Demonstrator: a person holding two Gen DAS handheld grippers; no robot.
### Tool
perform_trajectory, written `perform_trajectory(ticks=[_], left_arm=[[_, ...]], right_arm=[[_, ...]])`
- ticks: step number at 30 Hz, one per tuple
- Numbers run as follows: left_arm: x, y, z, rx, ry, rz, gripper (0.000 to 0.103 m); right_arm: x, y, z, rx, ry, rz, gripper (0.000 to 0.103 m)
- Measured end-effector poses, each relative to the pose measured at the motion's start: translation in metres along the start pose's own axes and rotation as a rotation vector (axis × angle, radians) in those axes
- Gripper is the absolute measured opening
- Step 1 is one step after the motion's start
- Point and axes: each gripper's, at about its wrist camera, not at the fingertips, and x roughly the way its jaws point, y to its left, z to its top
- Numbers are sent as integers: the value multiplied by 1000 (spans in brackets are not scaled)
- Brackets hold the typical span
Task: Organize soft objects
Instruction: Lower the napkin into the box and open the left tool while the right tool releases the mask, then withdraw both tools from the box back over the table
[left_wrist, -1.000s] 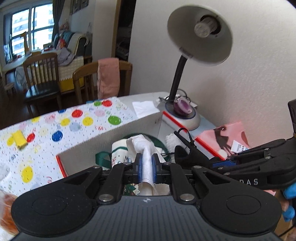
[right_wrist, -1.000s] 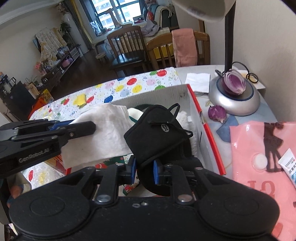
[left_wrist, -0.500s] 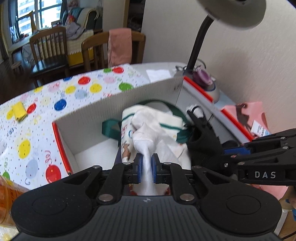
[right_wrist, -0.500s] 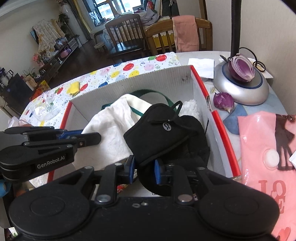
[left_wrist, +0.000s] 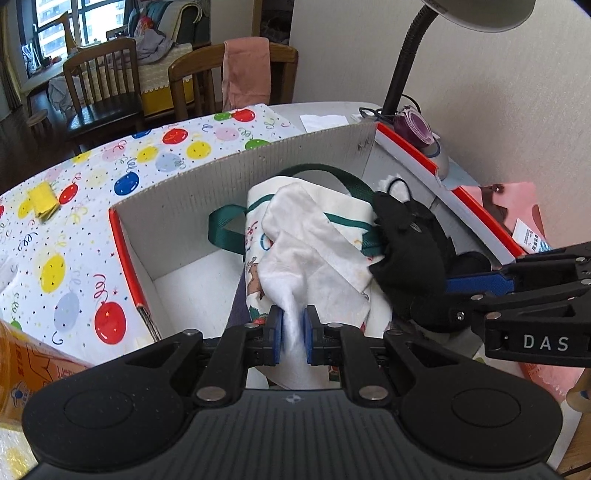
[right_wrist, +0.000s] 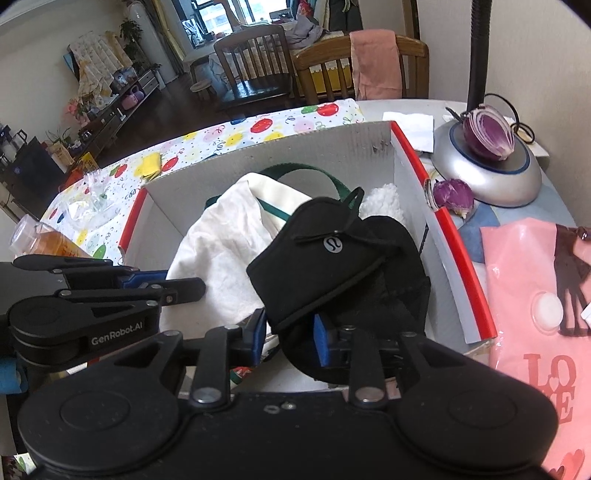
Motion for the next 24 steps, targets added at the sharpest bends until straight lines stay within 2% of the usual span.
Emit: perform_trajectory(ticks=[10, 13, 15, 16, 20, 24], left_arm=[[-9, -1, -4, -18, 12, -13, 13], [-14, -1, -6, -18, 7, -21, 31], [-16, -1, -6, -15, 5, -27, 66], [-18, -1, -7, -15, 3, -27, 70], [-27, -2, -9, -15, -19, -44, 70], [-43, -2, -11, -11, -44, -60, 70]], right_arm=[[-13, 3, 1, -23, -32, 13, 39], [-19, 4, 0, -24, -39, 17, 43], [-22, 6, 0, -26, -43, 18, 47], [-24, 7, -1, -28, -46, 19, 49], [-33, 10, -3, -25, -58, 26, 51], [-47, 16, -5, -36, -79, 38, 60]])
